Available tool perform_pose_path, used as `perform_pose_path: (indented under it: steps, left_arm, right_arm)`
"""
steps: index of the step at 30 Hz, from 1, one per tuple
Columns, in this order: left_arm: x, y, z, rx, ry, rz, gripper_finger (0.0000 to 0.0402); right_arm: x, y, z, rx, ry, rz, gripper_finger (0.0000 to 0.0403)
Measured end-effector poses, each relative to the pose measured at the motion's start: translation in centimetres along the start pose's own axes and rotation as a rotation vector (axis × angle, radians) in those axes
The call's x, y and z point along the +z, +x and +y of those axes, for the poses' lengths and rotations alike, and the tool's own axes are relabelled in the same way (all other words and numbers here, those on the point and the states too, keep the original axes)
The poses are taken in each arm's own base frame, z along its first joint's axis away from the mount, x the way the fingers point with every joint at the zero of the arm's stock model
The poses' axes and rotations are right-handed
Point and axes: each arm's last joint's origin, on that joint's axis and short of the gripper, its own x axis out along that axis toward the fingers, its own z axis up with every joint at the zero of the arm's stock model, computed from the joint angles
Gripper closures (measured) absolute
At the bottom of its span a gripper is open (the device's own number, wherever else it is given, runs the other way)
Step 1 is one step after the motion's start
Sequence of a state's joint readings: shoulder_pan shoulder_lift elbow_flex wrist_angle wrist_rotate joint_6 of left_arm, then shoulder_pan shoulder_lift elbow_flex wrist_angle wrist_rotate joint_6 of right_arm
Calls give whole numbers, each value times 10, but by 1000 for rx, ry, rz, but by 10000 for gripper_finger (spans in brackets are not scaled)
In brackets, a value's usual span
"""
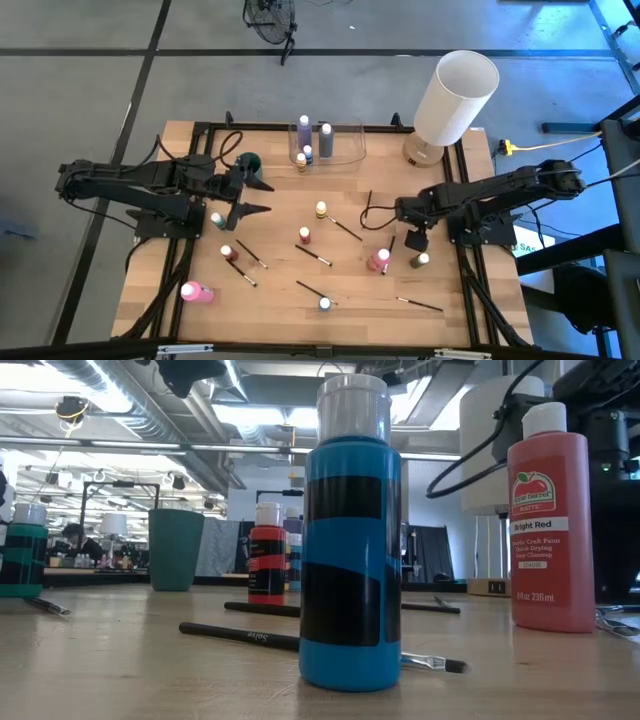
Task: Pick & Place Paint Supplies
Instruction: Put the silver paint brush into the green cup
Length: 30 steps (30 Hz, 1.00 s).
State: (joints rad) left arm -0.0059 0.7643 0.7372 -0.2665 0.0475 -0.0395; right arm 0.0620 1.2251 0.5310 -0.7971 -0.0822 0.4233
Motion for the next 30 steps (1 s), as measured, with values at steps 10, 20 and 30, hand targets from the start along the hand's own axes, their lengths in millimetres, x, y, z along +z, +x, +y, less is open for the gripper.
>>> perform_pose_path:
  steps: [10, 20, 30]
  left_arm:
    - [0, 0, 0, -1, 17, 0, 162]
    - [2, 0, 0, -1, 9, -18, 162]
    - [1, 0, 0, -2, 9, -12, 162]
  right_arm:
    - [1, 1, 0, 9, 2, -20, 119]
    - [3, 5, 1, 0, 12, -2, 119]
    - [6, 13, 2, -21, 17, 30, 119]
